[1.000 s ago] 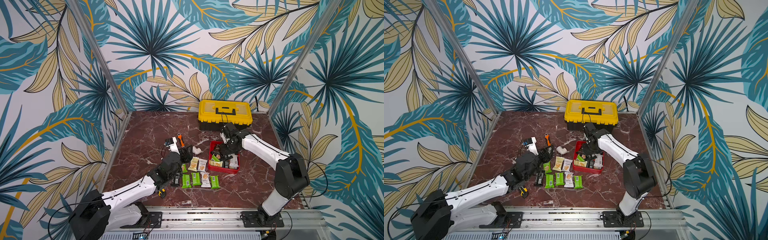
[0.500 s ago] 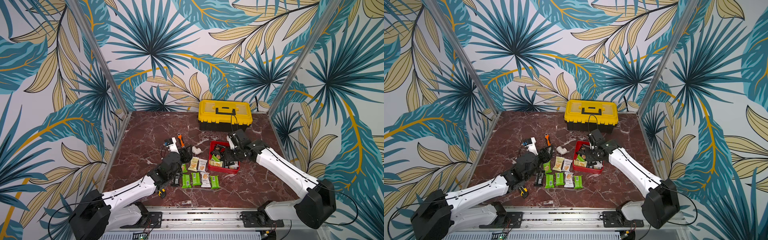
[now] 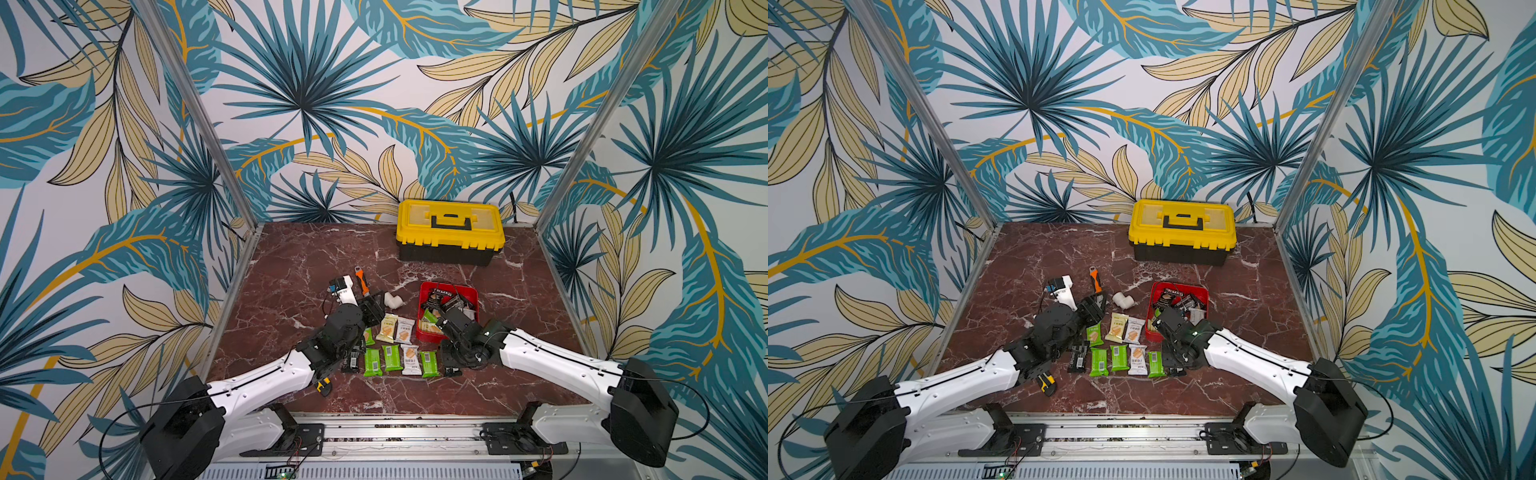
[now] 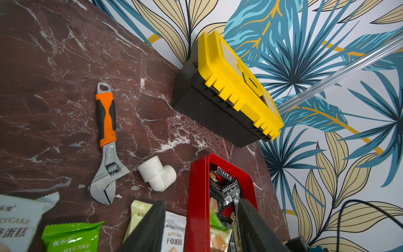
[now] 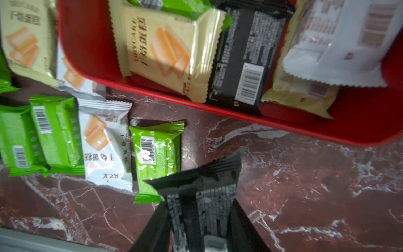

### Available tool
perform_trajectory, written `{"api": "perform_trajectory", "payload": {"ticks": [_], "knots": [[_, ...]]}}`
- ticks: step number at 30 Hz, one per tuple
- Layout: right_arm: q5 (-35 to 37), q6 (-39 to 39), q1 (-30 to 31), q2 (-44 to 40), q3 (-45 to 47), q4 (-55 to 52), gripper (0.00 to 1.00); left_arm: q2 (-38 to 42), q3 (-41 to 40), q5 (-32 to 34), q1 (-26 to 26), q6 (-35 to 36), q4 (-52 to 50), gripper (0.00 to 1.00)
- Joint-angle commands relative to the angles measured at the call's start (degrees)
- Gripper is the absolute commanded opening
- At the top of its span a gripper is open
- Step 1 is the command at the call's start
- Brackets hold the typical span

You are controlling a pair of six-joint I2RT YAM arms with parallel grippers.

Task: Take the cookies out of the storage box
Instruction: Place the cookie at the center of the board.

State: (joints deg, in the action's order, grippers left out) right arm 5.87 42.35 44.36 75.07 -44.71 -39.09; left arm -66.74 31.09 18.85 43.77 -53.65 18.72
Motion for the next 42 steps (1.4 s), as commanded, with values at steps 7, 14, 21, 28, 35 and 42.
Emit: {"api": "perform_trajectory", "payload": {"ticks": [7, 14, 21, 28, 35, 42], "knots": [[3.7, 5.45, 0.29, 4.42, 4.01, 7.77, 0.41, -0.46, -0.46, 0.33, -0.35, -2.6, -2.2, 0.58], [3.84, 6.08, 0.29, 5.65, 4.11, 8.06, 0.54, -2.65, 0.71, -1.75, -0.33, -3.22, -2.26, 0.57], [4.73, 4.59, 0.29, -1.58, 2.2, 3.97, 0.62, -3.55, 3.31, -2.24, 0.17, -1.27, -5.9, 0.57], [8.29, -4.81, -3.88, -5.9, -7.29, -1.07, 0.62, -5.48, 5.54, -3.13, 1.67, 1.85, -5.27, 0.57], [12.02, -32.71, -6.6, 3.82, -21.36, -2.39, 0.6, -5.47, 5.58, -4.62, 2.48, 5.21, -2.99, 0.57], [16.97, -56.24, -6.62, 12.32, -23.65, 2.44, 0.58, -3.12, 2.53, -1.88, 2.46, 5.33, -0.74, 0.57]]}}
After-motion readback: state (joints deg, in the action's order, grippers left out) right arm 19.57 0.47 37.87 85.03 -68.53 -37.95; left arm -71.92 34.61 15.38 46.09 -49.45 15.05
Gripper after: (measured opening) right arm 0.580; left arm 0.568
